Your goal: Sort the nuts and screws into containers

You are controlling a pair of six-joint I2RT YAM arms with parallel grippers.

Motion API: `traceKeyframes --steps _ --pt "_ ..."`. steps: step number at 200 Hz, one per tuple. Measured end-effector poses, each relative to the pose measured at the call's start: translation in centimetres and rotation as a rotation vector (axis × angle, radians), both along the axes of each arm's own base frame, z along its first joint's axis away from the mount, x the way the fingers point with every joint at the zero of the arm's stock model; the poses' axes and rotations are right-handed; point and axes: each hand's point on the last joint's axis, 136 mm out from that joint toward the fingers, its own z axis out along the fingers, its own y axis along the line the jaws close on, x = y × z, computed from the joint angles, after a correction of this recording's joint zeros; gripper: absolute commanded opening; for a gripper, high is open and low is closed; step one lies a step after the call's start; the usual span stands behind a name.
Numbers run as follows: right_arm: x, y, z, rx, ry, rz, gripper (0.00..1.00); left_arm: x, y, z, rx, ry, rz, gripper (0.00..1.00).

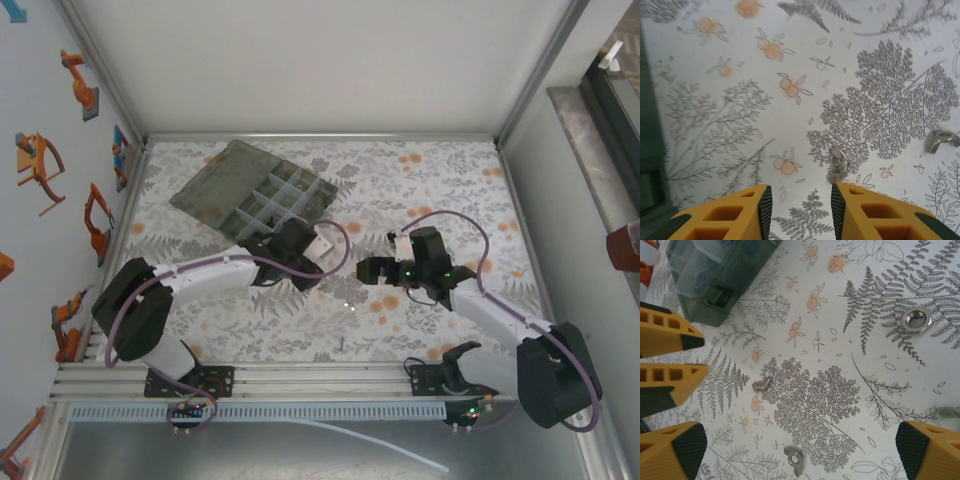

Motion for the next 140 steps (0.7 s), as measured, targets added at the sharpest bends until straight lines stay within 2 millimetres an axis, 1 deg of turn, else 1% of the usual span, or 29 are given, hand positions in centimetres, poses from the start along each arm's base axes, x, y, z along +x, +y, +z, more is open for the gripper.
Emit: traceKeyframes --steps 23,50,75,124,140 --pt "-0.6 -0.3 0.4 0.011 -0.025 -0.001 0.99 -1.2 -1.3 -2.8 0.077 0.056 -0.045 0.34" --pt "-1.2 -0.6 0.9 0.020 -0.051 -0.003 0.99 -1.8 -3.1 -4.5 0.116 0.084 -0.082 0.29" --pt "-1.5 -0.8 1.4 0.029 -0.074 -0.008 0.99 -2.1 -3.7 -4.9 0.128 0.092 -0.096 0.29" --pt "-1.8 -0.9 1.0 0.029 -0.066 -0.010 0.99 -2.3 -3.2 -5.2 0.150 0.107 -0.092 0.28" --pt "-1.8 -1.0 0.8 0.026 -0.059 -0.010 0.99 -2.4 -3.1 -5.5 0.158 0.113 -0.090 0.25"
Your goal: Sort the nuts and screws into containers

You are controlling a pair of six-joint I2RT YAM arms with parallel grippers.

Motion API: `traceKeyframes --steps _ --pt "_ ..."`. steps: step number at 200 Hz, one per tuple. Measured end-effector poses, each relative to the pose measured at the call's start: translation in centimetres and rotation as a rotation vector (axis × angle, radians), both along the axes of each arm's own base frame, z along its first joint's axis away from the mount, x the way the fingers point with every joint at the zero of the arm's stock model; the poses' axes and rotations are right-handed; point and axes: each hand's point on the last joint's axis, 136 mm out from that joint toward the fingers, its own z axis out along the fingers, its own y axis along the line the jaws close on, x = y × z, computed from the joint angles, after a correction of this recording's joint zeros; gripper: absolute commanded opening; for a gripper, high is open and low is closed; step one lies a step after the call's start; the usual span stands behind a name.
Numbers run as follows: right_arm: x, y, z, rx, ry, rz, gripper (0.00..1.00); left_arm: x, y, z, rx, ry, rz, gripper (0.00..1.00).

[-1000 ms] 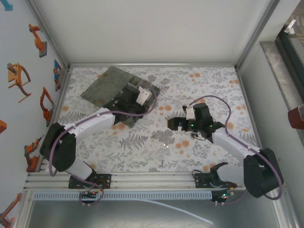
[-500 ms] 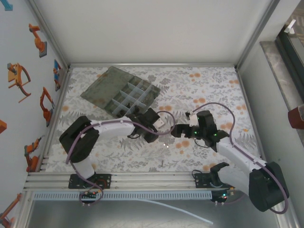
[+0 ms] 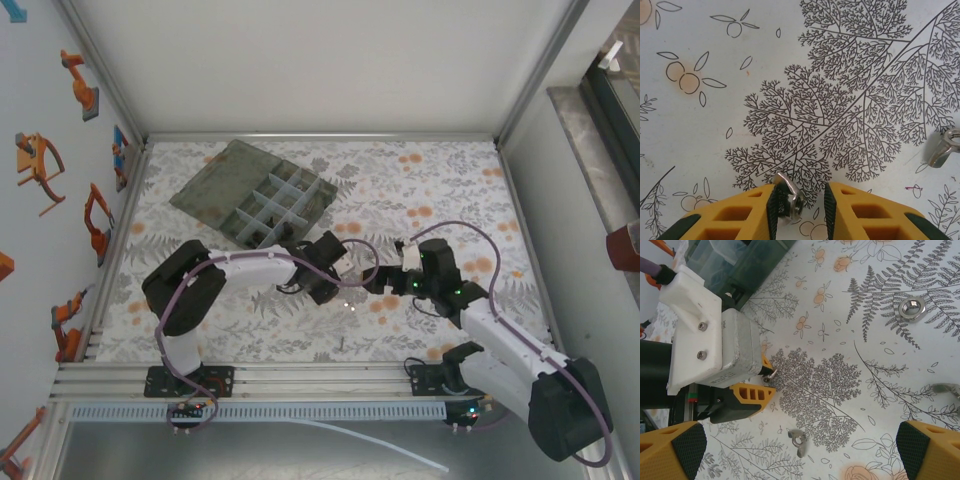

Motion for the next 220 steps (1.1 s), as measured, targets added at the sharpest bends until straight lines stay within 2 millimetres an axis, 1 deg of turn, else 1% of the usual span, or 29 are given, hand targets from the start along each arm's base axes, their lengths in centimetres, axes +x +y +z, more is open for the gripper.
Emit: traceKeyframes --steps 29,61,81,94,102,114,130,133,148,160,174,187,205,220 --pt "0.0 0.0 -0.1 -0.002 0.005 0.000 0.99 0.3 0.1 0.0 0.006 -0.009 0.010 0.13" --pt "0.0 0.0 -0.7 -0.012 0.026 -0.001 0.99 0.5 -0.2 0.4 -0.009 -0.020 0.005 0.08" --pt "0.7 0.2 -0.9 -0.025 0.049 -0.003 0.99 1.0 -0.4 1.8 -0.049 -0.034 0.007 0.07" --pt "1.6 0.6 -0.7 -0.028 0.057 -0.003 0.99 1.9 -0.5 3.6 -0.107 -0.049 0.023 0.07" --pt "2.2 1.0 -0.4 -0.027 0.057 -0.002 0.99 2.9 -0.4 5.2 -0.156 -0.064 0.041 0.07" --pt "3.5 1.6 0.2 -0.020 0.050 0.001 0.99 4.9 0.1 7.9 -0.237 -0.094 0.081 0.07" --pt "5.3 2.5 1.0 -0.006 0.028 0.001 0.99 8.1 1.2 11.1 -0.323 -0.145 0.146 0.07" --pt "5.6 2.6 1.2 -0.002 0.026 0.003 0.99 8.9 1.6 11.8 -0.338 -0.156 0.163 0.07" --pt "7.3 3.5 2.0 0.015 0.007 0.006 0.99 12.2 2.9 13.9 -0.388 -0.196 0.226 0.07" --pt "8.6 4.2 2.6 0.031 -0.006 0.012 0.99 14.9 3.8 15.0 -0.412 -0.218 0.272 0.06" --pt "10.1 5.0 3.2 0.046 -0.023 0.018 0.99 18.0 4.7 15.7 -0.428 -0.239 0.319 0.06" --pt "11.3 5.6 3.7 0.062 -0.041 0.026 0.99 20.3 5.5 15.4 -0.431 -0.245 0.359 0.06" --pt "12.5 6.4 4.1 0.077 -0.058 0.037 0.99 22.8 6.6 13.9 -0.416 -0.229 0.414 0.06" --pt "13.3 6.8 4.3 0.087 -0.068 0.044 0.99 24.3 7.4 12.4 -0.396 -0.210 0.454 0.06"
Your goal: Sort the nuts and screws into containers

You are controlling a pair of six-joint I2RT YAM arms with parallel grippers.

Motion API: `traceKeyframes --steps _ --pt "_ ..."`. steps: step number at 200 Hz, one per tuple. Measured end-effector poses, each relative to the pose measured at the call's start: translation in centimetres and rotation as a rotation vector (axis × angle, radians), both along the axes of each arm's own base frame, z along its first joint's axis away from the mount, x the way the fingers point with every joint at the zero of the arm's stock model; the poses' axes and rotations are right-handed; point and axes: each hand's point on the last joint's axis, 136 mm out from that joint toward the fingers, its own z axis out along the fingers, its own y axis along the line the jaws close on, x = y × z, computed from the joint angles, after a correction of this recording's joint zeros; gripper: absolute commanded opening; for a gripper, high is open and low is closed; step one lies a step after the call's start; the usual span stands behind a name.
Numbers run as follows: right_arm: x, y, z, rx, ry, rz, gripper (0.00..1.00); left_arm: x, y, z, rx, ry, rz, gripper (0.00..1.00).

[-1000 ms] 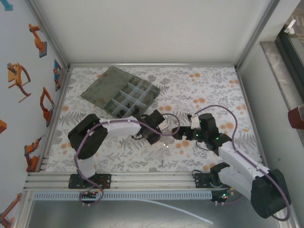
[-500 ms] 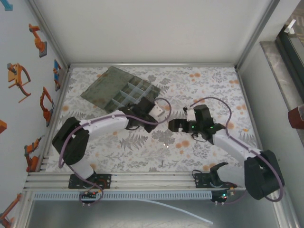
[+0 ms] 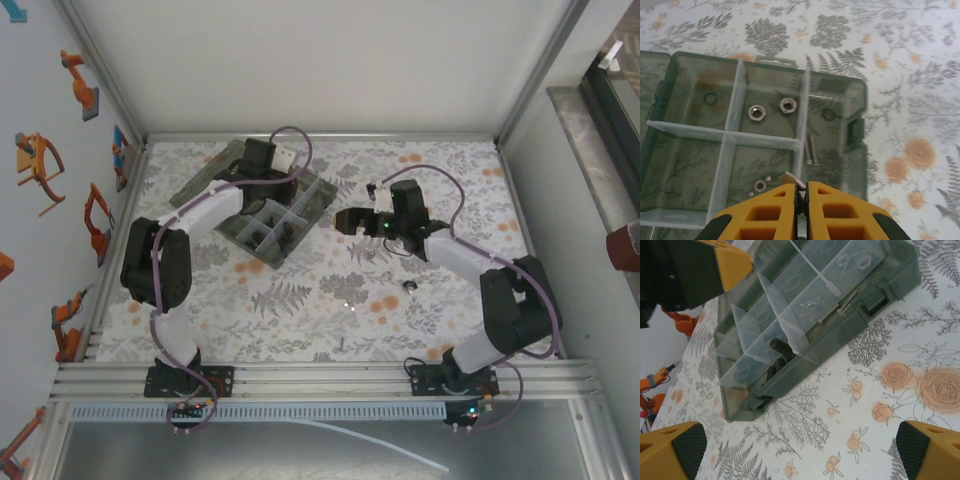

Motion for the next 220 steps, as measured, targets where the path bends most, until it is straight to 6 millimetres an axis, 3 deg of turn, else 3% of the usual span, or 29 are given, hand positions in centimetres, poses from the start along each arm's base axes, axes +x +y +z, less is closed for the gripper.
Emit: traceKeyframes --steps 24,69,128,151,172,201,220 --pt "1.0 0.7 -0.1 0.010 -0.001 0.011 0.99 1.6 0.5 -2.4 0.030 0.047 0.033 0.06" --pt "1.2 1.0 -0.5 0.022 0.009 0.022 0.98 1.9 0.4 -5.5 0.060 0.111 0.052 0.10" --pt "-0.1 0.6 -0.7 0.025 0.009 0.029 0.98 1.4 -0.2 -6.0 0.121 0.097 0.075 0.24" --pt "-0.6 0.2 -0.5 0.033 0.009 0.035 0.98 0.5 -0.8 -4.6 0.165 0.060 0.081 0.25" --pt "-1.2 -0.5 0.3 0.016 -0.003 0.026 0.98 -0.9 -1.6 -1.5 0.174 -0.010 0.079 0.26" --pt "-3.5 -2.6 0.5 -0.034 -0.012 -0.015 0.98 -4.8 -3.1 3.7 0.123 -0.101 0.047 0.27" --pt "-5.8 -4.1 -1.1 -0.069 0.020 -0.043 0.98 -7.8 -4.0 4.8 0.097 -0.114 0.013 0.28"
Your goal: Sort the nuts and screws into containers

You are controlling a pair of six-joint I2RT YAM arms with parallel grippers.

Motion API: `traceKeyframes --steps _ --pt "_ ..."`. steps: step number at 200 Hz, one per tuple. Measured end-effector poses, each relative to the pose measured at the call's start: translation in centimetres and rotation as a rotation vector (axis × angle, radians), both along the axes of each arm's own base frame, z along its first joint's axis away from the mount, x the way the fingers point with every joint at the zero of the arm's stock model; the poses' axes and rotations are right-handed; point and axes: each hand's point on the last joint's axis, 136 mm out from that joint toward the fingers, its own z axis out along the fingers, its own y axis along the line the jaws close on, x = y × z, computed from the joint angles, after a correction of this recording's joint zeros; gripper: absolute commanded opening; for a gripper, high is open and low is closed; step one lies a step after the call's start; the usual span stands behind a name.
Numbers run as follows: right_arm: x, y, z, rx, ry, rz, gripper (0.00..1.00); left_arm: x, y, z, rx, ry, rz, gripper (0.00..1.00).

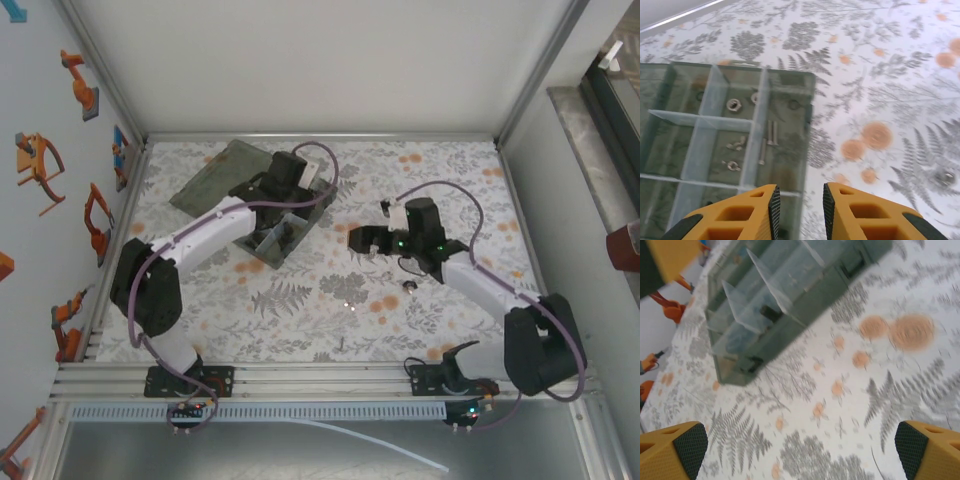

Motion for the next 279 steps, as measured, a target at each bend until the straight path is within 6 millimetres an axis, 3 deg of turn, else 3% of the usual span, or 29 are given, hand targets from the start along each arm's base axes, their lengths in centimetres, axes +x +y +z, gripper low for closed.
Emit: traceKeyframes --steps 14,32,50,68,92,150,218,279 --pt "-1.8 -1.1 -1.5 -0.027 0.035 -0.017 0.98 -2.3 -0.6 -0.8 0.005 0.017 -0.027 0.28" --pt "-3.7 -2.2 -2.6 -0.048 0.063 -0.038 0.98 -5.4 -1.5 -3.2 0.032 0.072 -0.070 0.29" --pt "-5.0 -3.0 -2.6 -0.050 0.058 -0.053 0.99 -8.4 -2.3 -5.7 0.063 0.134 -0.116 0.30" --pt "-5.8 -3.6 -2.1 -0.046 0.042 -0.069 0.99 -10.5 -3.2 -6.9 0.077 0.169 -0.152 0.32" --pt "-6.3 -3.8 -1.9 -0.040 0.057 -0.081 0.98 -12.1 -4.6 -8.1 0.076 0.206 -0.180 0.34" --pt "-9.3 -5.3 -4.5 -0.023 0.147 -0.141 0.98 -15.2 -6.7 -15.3 0.142 0.407 -0.224 0.38" --pt "-9.9 -5.7 -4.5 -0.019 0.155 -0.159 0.98 -20.1 -8.9 -15.4 0.125 0.488 -0.365 0.46" --pt "-10.1 -5.8 -4.1 -0.009 0.136 -0.159 0.98 -20.8 -8.8 -15.9 0.184 0.488 -0.399 0.46"
